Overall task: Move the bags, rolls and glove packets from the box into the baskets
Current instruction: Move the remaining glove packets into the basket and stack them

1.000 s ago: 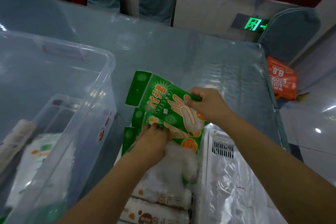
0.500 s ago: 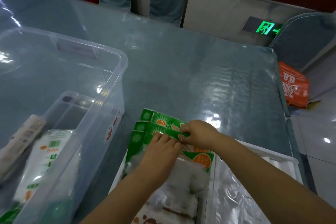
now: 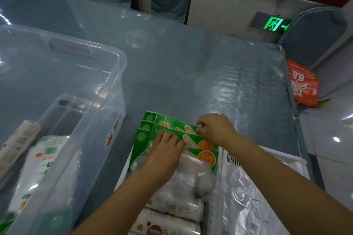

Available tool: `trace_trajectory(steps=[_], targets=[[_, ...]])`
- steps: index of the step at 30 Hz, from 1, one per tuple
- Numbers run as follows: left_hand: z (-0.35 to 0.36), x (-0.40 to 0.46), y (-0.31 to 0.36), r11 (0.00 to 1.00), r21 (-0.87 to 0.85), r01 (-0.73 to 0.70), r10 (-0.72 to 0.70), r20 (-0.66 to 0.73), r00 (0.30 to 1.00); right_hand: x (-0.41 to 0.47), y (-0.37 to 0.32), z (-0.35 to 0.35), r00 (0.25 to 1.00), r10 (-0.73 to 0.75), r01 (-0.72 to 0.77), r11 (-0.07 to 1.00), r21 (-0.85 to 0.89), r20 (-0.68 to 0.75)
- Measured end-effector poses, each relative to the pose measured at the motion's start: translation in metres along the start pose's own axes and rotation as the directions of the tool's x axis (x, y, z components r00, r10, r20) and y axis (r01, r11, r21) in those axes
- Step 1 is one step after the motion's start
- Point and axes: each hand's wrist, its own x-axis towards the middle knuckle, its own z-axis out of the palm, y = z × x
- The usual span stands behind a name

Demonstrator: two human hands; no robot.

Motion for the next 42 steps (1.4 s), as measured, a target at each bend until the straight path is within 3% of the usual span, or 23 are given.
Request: trace_trajectory(steps=[6, 11, 13, 16, 19, 22, 24, 27, 31, 33, 36, 39, 40, 42], targets=[[-0.003, -0.016, -0.001, 0.979, -0.179, 0.1, -0.12, -0.105, 0.987, -0.001, 0.001, 0.007, 0.988, -0.061, 0.051, 0.996, -0.075, -0.139], [-0.004, -0.036, 0.0, 0.977, -0.194, 0.091, -0.137, -0.236, 0.962, -0.007, 0.003, 0.009, 0.964, -0.132, 0.106, 0.987, -0.122, -0.231], [-0.002, -0.044, -0.001, 0.979, -0.188, 0.074, -0.121, -0.252, 0.96, -0.011, 0.004, 0.006, 0.96, -0.13, 0.113, 0.99, -0.081, -0.249], [-0.003, -0.051, -0.007, 0.976, -0.195, 0.097, -0.132, -0.178, 0.975, -0.022, -0.002, -0.002, 0.928, -0.057, 0.115, 0.984, 0.135, -0.368], [-0.006, -0.048, -0.014, 0.984, -0.154, 0.091, -0.108, -0.103, 0.989, -0.044, -0.018, 0.001, 0.943, -0.155, 0.212, 0.962, 0.174, -0.295], [-0.01, -0.037, -0.018, 0.99, -0.095, 0.103, -0.109, -0.067, 0.992, -0.065, -0.036, 0.015, 0.96, -0.249, 0.262, 0.961, 0.093, -0.13], [-0.012, -0.031, -0.019, 0.992, -0.049, 0.112, -0.115, -0.047, 0.992, -0.072, -0.041, 0.025, 0.969, -0.236, 0.238, 0.971, 0.026, -0.076], [-0.015, -0.027, -0.02, 0.993, -0.029, 0.115, -0.114, 0.026, 0.993, -0.075, -0.045, 0.029, 0.98, -0.19, 0.192, 0.981, 0.027, -0.064], [-0.035, -0.018, -0.025, 0.992, -0.046, 0.12, -0.122, -0.045, 0.992, -0.076, -0.042, 0.008, 0.977, -0.117, 0.149, 0.972, 0.179, -0.181], [-0.056, -0.013, -0.023, 0.978, -0.153, 0.139, -0.166, -0.177, 0.97, -0.079, -0.042, -0.009, 0.924, -0.08, 0.175, 0.958, 0.228, -0.374], [-0.082, -0.014, -0.018, 0.957, -0.254, 0.137, -0.232, -0.391, 0.891, -0.089, -0.043, -0.029, 0.731, -0.115, 0.277, 0.951, 0.139, -0.673], [-0.084, -0.027, -0.011, 0.96, -0.278, 0.041, -0.185, -0.516, 0.837, -0.104, -0.043, -0.026, 0.603, -0.21, 0.365, 0.93, 0.032, -0.769], [-0.078, -0.033, -0.01, 0.957, -0.29, 0.026, -0.176, -0.506, 0.844, -0.11, -0.042, -0.019, 0.6, -0.221, 0.382, 0.923, 0.034, -0.769], [-0.061, -0.045, -0.009, 0.945, -0.322, 0.055, -0.173, -0.349, 0.921, -0.122, -0.042, 0.0, 0.688, -0.225, 0.377, 0.923, 0.074, -0.69]])
